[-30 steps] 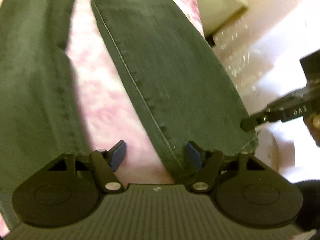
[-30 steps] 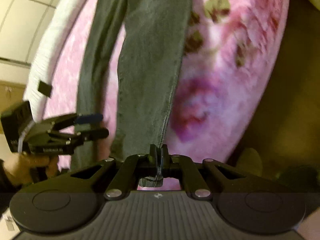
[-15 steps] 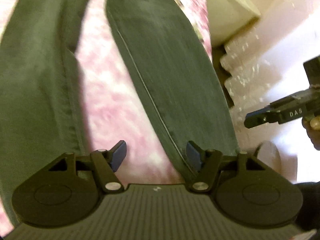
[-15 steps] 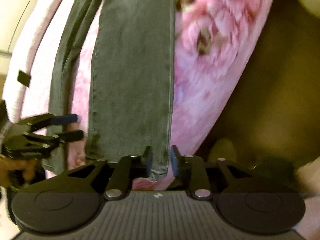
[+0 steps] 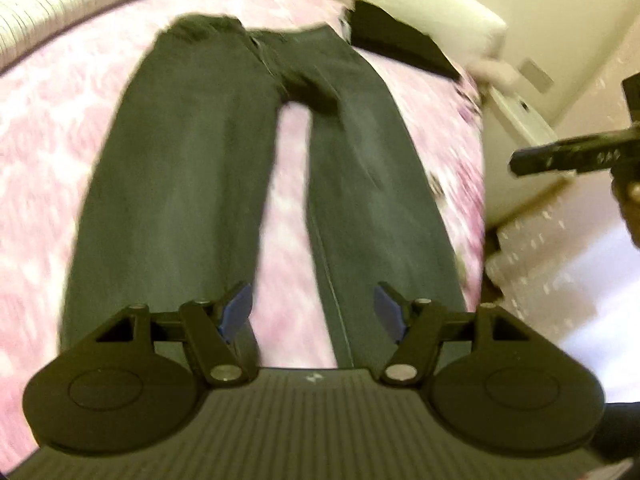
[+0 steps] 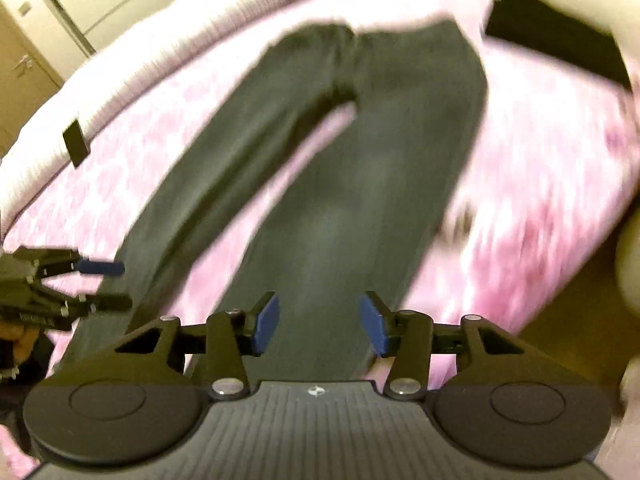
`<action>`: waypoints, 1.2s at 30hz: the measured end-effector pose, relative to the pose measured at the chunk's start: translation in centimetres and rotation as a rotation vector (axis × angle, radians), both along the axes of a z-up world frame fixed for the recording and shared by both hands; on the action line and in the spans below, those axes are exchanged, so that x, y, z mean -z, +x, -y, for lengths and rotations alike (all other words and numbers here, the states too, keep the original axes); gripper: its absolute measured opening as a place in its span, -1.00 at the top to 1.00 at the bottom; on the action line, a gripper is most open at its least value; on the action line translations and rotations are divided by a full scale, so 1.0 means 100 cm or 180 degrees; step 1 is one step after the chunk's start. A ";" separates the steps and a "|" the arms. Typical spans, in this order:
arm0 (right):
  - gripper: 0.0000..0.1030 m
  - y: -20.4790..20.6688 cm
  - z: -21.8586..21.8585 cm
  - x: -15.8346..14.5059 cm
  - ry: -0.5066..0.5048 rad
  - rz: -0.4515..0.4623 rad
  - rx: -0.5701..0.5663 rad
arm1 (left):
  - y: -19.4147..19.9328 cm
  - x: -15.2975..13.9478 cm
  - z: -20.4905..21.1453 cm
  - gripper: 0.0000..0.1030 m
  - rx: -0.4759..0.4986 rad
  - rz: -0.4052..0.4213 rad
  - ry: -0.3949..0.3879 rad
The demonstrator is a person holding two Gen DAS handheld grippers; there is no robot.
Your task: Fold clothes
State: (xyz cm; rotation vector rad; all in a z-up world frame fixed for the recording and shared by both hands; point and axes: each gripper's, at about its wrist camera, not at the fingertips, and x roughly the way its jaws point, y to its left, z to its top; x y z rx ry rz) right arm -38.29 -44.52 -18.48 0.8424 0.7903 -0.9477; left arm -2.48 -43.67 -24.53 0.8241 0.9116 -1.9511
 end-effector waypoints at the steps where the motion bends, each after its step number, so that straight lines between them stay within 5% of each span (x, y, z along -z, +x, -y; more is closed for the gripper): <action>1: -0.03 -0.002 0.021 -0.005 -0.0063 -0.0013 -0.0032 | -0.001 -0.004 0.015 -0.22 -0.0046 0.0001 -0.0048; 7: -0.30 -0.020 0.155 -0.015 -0.0399 -0.0037 -0.0289 | -0.018 -0.023 0.141 -0.35 -0.0266 0.0193 -0.0365; 18: -0.38 -0.081 0.440 0.086 -0.0542 0.0238 -0.0406 | -0.048 0.045 0.408 -0.44 -0.0867 0.0467 -0.0354; 25: -0.44 -0.094 0.515 0.150 -0.0267 0.0272 -0.0431 | -0.037 0.091 0.509 -0.45 -0.0980 0.0450 -0.0172; 32: -0.47 -0.093 0.537 0.182 -0.0072 0.0715 -0.0566 | -0.021 0.126 0.553 -0.48 -0.0852 0.0223 0.0280; 34: -0.36 -0.091 0.541 0.191 -0.0044 0.0736 -0.0536 | -0.020 0.129 0.553 -0.32 -0.0805 0.0193 0.0270; 36: 0.00 -0.091 0.544 0.195 0.0003 0.0780 -0.0405 | -0.016 0.126 0.548 0.24 -0.0773 0.0127 0.0218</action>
